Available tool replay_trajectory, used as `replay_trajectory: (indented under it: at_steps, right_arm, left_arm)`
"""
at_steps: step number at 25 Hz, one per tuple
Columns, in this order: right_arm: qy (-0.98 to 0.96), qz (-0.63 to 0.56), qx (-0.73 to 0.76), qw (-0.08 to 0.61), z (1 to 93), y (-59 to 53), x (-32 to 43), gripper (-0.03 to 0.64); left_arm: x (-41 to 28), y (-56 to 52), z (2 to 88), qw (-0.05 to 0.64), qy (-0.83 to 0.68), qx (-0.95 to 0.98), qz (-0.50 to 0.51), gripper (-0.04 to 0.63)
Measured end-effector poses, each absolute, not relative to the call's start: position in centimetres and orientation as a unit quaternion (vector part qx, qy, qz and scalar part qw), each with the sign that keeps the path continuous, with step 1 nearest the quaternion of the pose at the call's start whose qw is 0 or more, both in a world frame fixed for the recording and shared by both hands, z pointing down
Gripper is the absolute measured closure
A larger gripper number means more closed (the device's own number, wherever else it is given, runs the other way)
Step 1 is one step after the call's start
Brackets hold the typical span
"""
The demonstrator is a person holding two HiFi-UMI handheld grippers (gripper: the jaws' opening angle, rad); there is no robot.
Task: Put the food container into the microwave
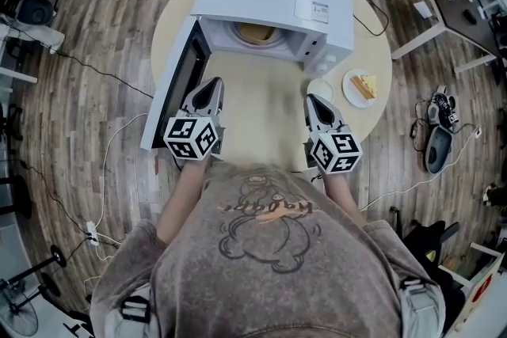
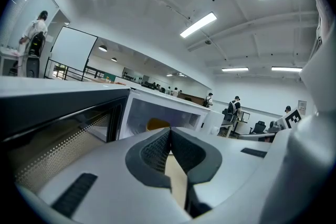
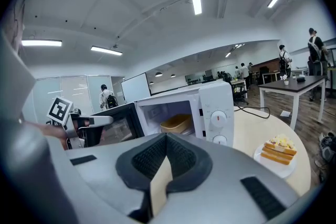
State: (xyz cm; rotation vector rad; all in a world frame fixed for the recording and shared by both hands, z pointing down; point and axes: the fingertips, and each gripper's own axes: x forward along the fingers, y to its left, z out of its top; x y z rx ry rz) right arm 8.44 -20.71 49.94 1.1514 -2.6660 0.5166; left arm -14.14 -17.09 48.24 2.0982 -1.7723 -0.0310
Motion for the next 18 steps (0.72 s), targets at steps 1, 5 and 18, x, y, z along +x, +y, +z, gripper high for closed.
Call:
replay_trajectory:
  at_steps: [1,5,18]
  right_arm:
    - [-0.9,0.175,0.388,0.096,49.95,-20.72,8.41,0.615]
    - [-0.9,0.175,0.388,0.096,49.97,-20.77,8.38,0.615]
    - [-0.898,0.184,0.387,0.097,50.35,-20.79,8.24,0.615]
  left_arm:
    - [-14.16,-17.1,48.24,0.198,-0.633,0.748,-0.013,0.565]
    - [-14.06,-17.11,48.31,0.202,-0.635,0.745,-0.019,0.565]
    - [-13.91,-16.73,48.94,0.214,-0.637,0.741,-0.021,0.565]
